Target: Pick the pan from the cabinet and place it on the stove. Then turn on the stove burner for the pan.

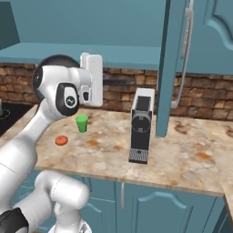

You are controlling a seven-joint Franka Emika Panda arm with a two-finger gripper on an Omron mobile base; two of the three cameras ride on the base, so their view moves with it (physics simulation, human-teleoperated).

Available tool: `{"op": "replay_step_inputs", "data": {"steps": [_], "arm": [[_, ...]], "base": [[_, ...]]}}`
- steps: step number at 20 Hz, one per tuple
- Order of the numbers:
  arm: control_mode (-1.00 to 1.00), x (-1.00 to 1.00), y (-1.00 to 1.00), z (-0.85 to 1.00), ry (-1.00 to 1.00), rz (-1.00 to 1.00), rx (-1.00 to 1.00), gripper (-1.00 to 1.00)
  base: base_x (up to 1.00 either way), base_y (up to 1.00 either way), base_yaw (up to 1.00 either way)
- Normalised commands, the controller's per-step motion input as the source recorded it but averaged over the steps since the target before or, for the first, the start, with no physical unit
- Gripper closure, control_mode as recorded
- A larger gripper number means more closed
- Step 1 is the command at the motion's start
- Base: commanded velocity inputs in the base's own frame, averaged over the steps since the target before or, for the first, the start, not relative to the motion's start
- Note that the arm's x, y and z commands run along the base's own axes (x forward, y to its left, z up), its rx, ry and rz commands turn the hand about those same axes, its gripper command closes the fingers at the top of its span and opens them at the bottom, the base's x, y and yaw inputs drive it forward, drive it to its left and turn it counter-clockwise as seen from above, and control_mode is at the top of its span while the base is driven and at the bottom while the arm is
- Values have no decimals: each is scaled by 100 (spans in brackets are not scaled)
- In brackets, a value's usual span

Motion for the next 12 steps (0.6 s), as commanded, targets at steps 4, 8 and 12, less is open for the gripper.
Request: {"op": "replay_step_inputs", "data": {"steps": [4,8,12], "arm": [[100,0,0,0,0,0,0,100],[100,0,0,0,0,0,0,100],[100,0,0,0,0,0,0,100]], "base": [[-46,12,0],[-54,25,0],[-61,34,0]]}}
